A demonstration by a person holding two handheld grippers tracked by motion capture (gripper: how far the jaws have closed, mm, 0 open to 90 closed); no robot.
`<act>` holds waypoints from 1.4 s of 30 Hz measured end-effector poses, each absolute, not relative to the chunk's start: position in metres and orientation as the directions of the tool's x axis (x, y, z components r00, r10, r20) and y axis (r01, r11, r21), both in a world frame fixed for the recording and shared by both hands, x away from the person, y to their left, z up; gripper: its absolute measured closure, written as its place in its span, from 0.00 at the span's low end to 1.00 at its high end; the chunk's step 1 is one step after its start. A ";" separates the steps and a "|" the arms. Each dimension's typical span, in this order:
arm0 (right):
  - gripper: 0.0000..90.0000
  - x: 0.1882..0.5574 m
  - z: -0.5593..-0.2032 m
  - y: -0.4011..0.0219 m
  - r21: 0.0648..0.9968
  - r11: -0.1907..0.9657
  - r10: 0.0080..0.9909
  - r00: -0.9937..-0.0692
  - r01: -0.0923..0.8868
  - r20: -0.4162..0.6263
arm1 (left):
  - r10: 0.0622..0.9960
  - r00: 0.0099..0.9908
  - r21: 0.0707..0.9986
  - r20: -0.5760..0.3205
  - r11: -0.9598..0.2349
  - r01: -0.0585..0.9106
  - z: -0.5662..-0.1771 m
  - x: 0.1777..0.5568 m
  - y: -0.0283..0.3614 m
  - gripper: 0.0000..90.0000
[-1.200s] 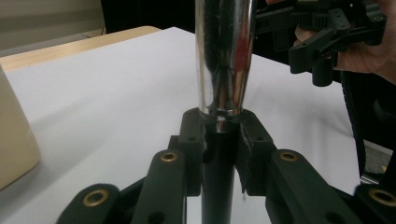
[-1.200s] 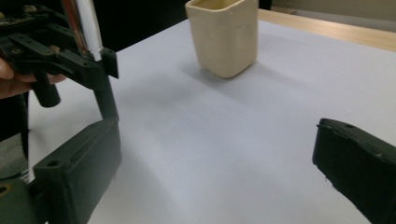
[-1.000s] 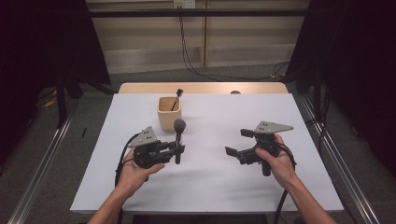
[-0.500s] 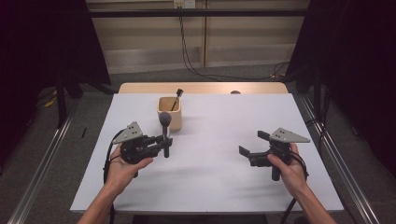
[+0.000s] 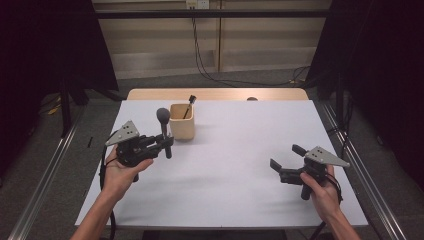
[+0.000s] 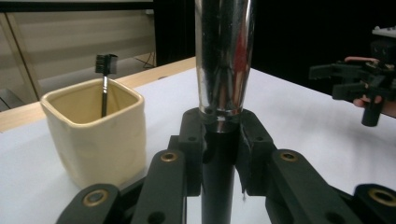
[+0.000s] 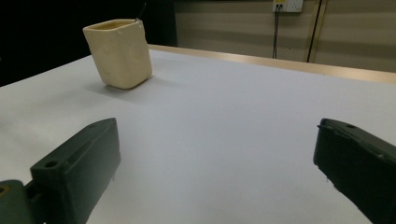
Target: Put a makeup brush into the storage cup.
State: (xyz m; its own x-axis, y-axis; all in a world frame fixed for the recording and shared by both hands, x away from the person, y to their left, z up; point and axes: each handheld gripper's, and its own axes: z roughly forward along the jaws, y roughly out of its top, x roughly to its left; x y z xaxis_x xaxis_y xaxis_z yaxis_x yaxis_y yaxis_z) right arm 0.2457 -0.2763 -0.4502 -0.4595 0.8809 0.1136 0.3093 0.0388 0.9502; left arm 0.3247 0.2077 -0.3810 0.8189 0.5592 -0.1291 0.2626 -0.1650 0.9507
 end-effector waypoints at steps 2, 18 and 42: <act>0.00 0.243 -0.451 -0.278 0.953 0.034 0.885 -0.453 0.301 0.112 | 0.567 0.814 0.951 -0.130 -0.161 0.264 -0.379 0.329 0.208 0.83; 0.00 0.226 -0.459 -0.289 0.967 0.008 0.892 -0.440 0.254 0.108 | 0.627 0.761 0.948 -0.164 -0.113 0.298 -0.373 0.367 0.198 0.83; 0.00 0.225 -0.461 -0.287 0.964 0.012 0.880 -0.460 0.266 0.116 | 0.689 0.716 0.967 -0.113 -0.089 0.238 -0.353 0.415 0.181 0.83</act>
